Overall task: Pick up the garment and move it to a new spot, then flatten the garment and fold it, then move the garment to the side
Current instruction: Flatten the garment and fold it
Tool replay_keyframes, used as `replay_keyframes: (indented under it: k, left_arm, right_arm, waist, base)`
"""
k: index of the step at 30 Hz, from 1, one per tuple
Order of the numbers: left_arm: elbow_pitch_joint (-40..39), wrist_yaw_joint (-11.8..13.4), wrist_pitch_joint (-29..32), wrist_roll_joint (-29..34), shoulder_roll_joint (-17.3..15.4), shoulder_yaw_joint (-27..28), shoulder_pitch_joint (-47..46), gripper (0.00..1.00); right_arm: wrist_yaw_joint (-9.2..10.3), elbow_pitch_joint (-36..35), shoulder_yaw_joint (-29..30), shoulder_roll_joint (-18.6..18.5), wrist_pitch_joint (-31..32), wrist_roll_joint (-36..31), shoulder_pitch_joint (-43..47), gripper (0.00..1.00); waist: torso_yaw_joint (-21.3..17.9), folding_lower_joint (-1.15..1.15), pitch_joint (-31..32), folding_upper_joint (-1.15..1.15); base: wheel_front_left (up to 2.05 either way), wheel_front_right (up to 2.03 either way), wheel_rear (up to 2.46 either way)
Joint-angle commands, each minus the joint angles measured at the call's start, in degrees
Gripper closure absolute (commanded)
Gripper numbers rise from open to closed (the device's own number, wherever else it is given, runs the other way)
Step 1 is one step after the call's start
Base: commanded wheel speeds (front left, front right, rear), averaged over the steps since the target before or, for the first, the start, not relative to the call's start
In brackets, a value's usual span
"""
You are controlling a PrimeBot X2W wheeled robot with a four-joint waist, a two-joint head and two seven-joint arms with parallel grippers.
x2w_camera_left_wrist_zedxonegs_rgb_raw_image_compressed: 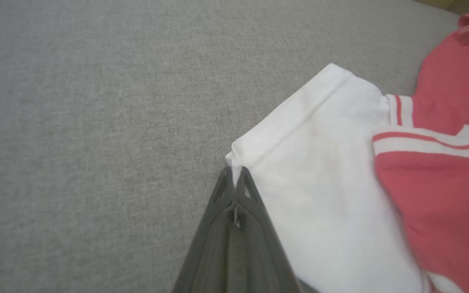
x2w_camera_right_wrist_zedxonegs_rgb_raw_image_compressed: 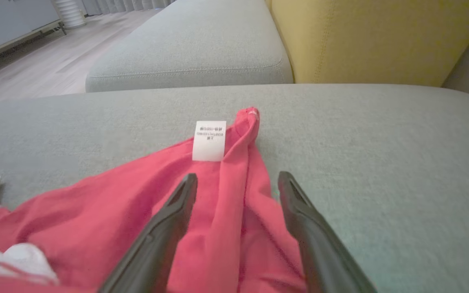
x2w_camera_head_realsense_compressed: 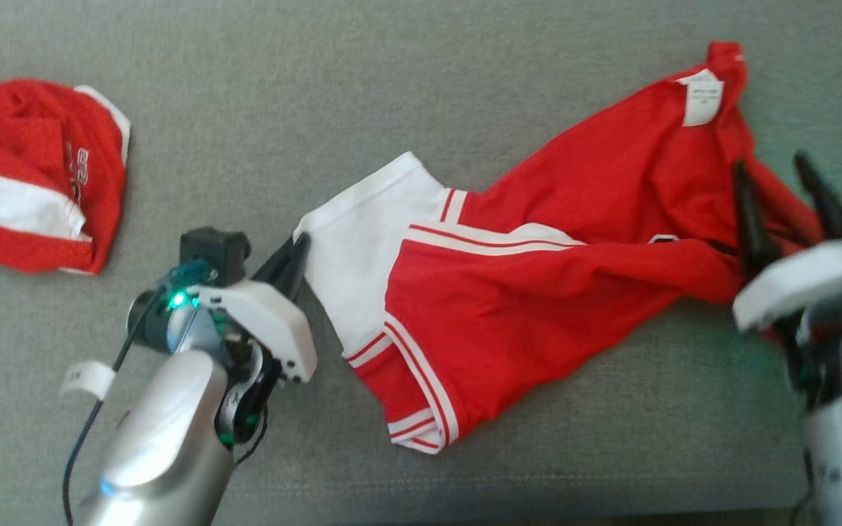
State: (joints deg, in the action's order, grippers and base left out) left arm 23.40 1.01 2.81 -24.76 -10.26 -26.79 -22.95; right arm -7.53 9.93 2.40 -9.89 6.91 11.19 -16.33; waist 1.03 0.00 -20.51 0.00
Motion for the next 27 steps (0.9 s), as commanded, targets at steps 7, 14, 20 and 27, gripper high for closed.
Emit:
replay_keyframes:
  k: [7, 14, 20, 27]
  left_arm:
    - [-1.78, 0.18, -1.52, 0.87, 0.15, 0.94, -3.83, 1.0]
    - [-0.83, -0.22, -2.72, 1.14, 0.97, -0.12, -4.96, 1.0]
    - [-0.21, -0.38, -3.63, 1.12, 1.28, -0.52, -5.79, 1.0]
    - [0.19, -0.24, -6.69, 1.4, 1.41, -0.47, -6.6, 1.0]
  right_arm:
    - [0.04, 8.25, -2.57, -4.15, 1.7, 0.73, -14.07, 0.0]
    - [0.04, 19.52, -4.91, -6.86, 5.21, 1.95, -22.14, 0.0]
    - [0.04, 25.07, -7.58, -8.33, 4.62, 2.93, -26.61, 0.0]
    - [0.04, 27.92, -10.17, -9.57, 1.14, 4.58, -28.76, 1.0]
  waist:
    - [2.09, 0.0, -3.05, 0.0]
    - [3.2, 0.0, -3.36, 0.0]
    - [3.5, 0.0, -4.22, 0.0]
    - [3.55, 0.0, -4.04, 0.0]
  base:
    - [0.0, 0.0, 0.0]
    - [0.0, 0.0, 0.0]
    - [0.0, 0.0, 0.0]
    - [0.0, 0.0, 0.0]
